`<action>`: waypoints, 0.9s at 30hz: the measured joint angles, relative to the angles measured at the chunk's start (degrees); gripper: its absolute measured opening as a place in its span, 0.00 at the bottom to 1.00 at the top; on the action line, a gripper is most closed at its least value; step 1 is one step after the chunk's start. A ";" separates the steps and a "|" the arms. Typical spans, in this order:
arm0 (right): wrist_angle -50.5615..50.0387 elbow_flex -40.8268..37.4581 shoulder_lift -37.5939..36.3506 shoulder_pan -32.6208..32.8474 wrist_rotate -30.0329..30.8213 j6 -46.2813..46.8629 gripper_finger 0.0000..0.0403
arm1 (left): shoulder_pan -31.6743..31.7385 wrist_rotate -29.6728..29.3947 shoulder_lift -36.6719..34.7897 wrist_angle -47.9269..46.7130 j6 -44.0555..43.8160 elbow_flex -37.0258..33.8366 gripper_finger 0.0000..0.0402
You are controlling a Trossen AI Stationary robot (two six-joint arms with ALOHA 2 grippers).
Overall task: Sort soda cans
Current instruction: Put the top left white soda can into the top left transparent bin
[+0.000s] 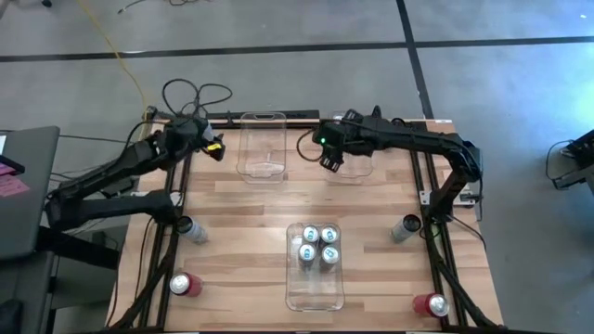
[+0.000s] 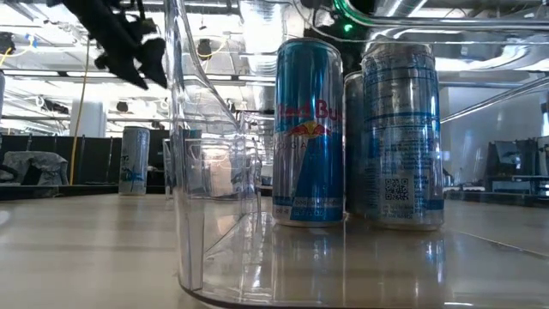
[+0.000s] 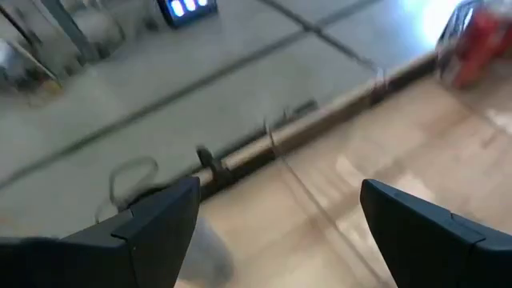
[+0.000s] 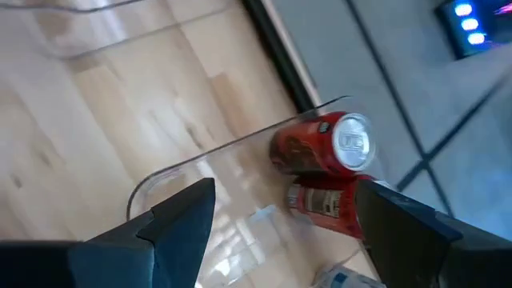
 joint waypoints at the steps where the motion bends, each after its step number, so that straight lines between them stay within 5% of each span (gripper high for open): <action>1: -0.21 0.00 0.00 -0.64 -1.14 -0.49 0.78 | 1.95 2.28 0.51 -0.69 -0.10 0.00 0.85; 8: -5.03 0.00 -0.59 -3.53 -3.64 -0.75 0.76 | 12.86 6.21 1.96 -3.88 -0.17 0.00 0.85; 12: -3.99 0.00 -3.23 -3.33 -10.17 -2.61 0.75 | 17.06 11.03 1.94 -5.35 0.48 0.00 0.85; 20: 5.51 -1.06 -10.96 -1.28 -23.01 -5.58 0.74 | 19.55 14.71 2.96 -4.82 1.77 0.00 0.85; 27: 22.47 -15.31 -19.45 -1.92 -29.87 -6.27 0.74 | 19.43 13.34 4.83 -5.15 -2.12 0.00 0.85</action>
